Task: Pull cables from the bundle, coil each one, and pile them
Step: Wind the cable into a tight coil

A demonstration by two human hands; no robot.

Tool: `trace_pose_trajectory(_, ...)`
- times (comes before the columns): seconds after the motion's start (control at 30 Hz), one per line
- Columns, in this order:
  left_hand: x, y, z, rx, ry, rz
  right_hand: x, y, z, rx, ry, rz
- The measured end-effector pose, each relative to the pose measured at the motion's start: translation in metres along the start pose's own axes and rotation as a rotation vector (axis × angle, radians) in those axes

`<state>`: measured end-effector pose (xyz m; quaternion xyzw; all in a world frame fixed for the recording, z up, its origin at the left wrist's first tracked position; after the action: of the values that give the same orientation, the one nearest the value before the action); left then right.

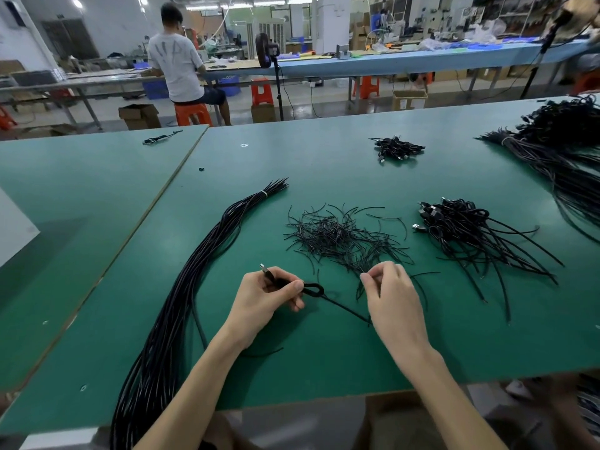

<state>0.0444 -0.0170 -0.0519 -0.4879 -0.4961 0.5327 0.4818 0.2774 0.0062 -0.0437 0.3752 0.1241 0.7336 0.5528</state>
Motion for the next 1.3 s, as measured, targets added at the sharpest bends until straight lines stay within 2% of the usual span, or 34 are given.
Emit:
trace_pose_trajectory(0.2, 0.000, -0.001, 0.000, -0.005, 0.002, -0.003, 0.002, 0.000, -0.002, -0.176, 0.054, 0.005)
trace_pose_trajectory(0.57, 0.002, 0.002, 0.001, 0.021, 0.008, 0.001, 0.007, 0.001, 0.002, -0.310, 0.139, -0.008)
trace_pose_trajectory(0.7, 0.001, 0.002, 0.001, 0.028, 0.009, -0.003, 0.010, -0.002, 0.003, -0.306, 0.171, -0.044)
trace_pose_trajectory(0.87, 0.001, 0.002, 0.001, 0.057, 0.014, 0.005, 0.008, -0.004, 0.002, -0.269, 0.114, -0.066)
trace_pose_trajectory(1.3, 0.000, 0.000, -0.001, 0.094, 0.007, 0.011, 0.001, -0.003, 0.006, -0.345, 0.124, 0.032)
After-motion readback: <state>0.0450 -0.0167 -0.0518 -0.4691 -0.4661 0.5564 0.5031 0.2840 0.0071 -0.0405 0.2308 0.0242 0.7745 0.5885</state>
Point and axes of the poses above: each hand's wrist, its own x-axis towards the middle knuckle, its own z-axis out of the back of the hand, y = z × x, the point moved 1 cm from there along x, towards the middle knuckle, and after that the axes turned 11 degrees about z, right-handed, at the moved point
